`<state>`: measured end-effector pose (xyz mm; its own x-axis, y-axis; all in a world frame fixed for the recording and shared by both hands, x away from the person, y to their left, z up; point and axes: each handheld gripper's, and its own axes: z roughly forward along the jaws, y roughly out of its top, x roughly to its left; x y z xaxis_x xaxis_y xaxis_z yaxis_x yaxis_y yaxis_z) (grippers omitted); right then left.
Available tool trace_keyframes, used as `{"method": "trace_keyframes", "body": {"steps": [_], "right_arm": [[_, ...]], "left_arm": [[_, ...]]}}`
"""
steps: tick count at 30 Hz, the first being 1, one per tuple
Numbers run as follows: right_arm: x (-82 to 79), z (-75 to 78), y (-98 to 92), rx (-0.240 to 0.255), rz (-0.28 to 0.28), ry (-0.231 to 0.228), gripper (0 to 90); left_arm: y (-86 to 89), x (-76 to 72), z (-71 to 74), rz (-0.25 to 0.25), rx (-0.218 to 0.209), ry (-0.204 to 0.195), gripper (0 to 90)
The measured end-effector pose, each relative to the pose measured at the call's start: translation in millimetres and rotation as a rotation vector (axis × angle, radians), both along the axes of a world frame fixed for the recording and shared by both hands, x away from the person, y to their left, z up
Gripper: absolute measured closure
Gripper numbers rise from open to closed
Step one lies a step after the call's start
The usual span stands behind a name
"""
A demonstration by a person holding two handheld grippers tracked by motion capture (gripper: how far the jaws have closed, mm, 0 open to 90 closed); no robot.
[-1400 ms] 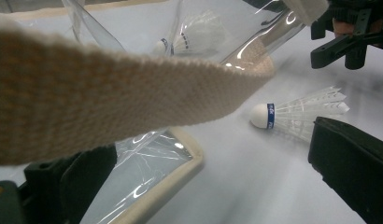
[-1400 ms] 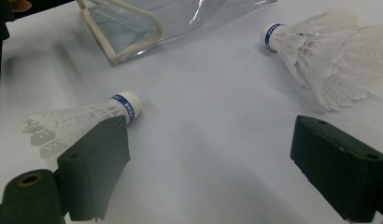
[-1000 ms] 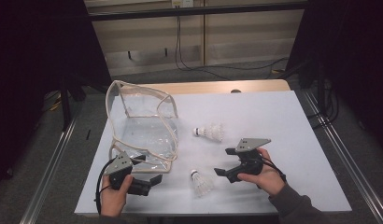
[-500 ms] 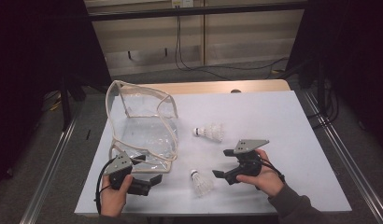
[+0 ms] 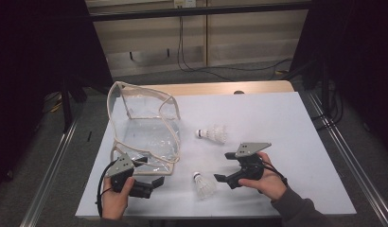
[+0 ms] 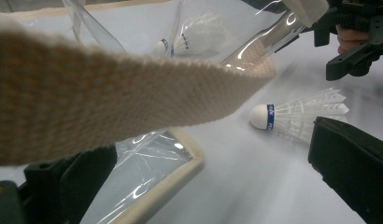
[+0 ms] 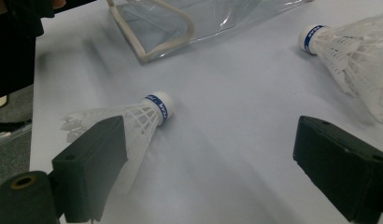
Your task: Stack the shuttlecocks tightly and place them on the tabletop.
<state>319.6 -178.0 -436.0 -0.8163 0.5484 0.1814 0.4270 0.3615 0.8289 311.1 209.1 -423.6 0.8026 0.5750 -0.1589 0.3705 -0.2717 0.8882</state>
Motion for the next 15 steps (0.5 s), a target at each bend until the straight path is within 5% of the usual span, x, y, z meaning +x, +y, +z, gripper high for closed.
{"method": "trace_keyframes", "body": {"steps": [15], "right_arm": [[-3.5, -0.5, 6.1, 0.007, 0.021, -0.007, 8.3]], "left_arm": [[-0.2, -0.1, 0.0, 0.002, 0.003, -0.002, 1.1]]}}
